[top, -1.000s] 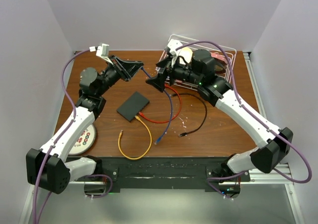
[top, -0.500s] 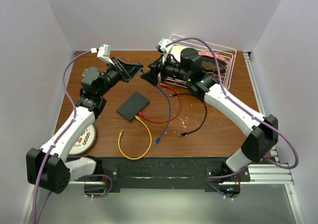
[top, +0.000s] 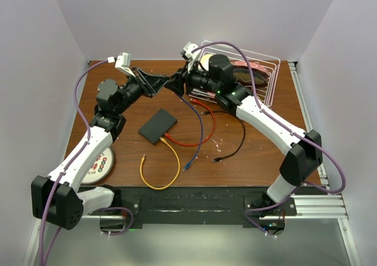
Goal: Insert the plug into the switch port
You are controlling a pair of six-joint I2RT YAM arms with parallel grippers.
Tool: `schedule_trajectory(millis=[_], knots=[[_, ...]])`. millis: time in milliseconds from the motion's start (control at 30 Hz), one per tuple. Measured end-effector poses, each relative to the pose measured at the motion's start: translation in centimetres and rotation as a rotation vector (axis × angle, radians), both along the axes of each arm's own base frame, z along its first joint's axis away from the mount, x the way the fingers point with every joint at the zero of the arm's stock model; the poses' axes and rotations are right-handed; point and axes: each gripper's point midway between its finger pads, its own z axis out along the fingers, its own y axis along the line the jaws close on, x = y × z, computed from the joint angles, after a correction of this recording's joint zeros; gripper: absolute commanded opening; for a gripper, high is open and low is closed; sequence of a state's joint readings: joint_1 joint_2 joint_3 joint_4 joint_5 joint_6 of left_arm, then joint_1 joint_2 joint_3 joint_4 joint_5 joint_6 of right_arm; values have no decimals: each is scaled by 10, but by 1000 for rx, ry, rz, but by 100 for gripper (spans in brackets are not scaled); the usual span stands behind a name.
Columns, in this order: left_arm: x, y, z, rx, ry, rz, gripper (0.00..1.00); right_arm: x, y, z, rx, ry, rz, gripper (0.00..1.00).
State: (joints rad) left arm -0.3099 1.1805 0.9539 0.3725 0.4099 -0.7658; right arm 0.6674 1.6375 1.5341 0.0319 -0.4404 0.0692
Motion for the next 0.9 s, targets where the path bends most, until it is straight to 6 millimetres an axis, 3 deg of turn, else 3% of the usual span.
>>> schedule_trajectory(millis=[100, 200, 367, 433, 533, 567, 633, 733, 900], knots=[[1, 0, -1, 0, 3, 2, 0, 2, 4, -6, -5, 11, 7, 41], [1, 0, -1, 0, 2, 1, 0, -1, 7, -6, -1, 18, 20, 24], [2, 1, 2, -6, -10, 10, 0, -6, 12, -3, 20, 32, 33, 8], [3, 2, 3, -7, -14, 14, 9, -5, 12, -2, 26, 37, 22, 3], [4, 3, 3, -3, -18, 21, 39, -4, 11, -1, 31, 36, -6, 0], [5, 3, 3, 1, -20, 25, 54, -4, 10, -1, 30, 35, -15, 0], [6, 7, 1, 22, -25, 37, 67, 3, 3, 0, 26, 25, -68, 0], [10, 14, -1, 52, -20, 64, 77, 17, -15, 9, 24, -6, -166, 0], [16, 25, -1, 108, -24, 126, 83, 24, -54, 34, 1, -76, -307, 0]])
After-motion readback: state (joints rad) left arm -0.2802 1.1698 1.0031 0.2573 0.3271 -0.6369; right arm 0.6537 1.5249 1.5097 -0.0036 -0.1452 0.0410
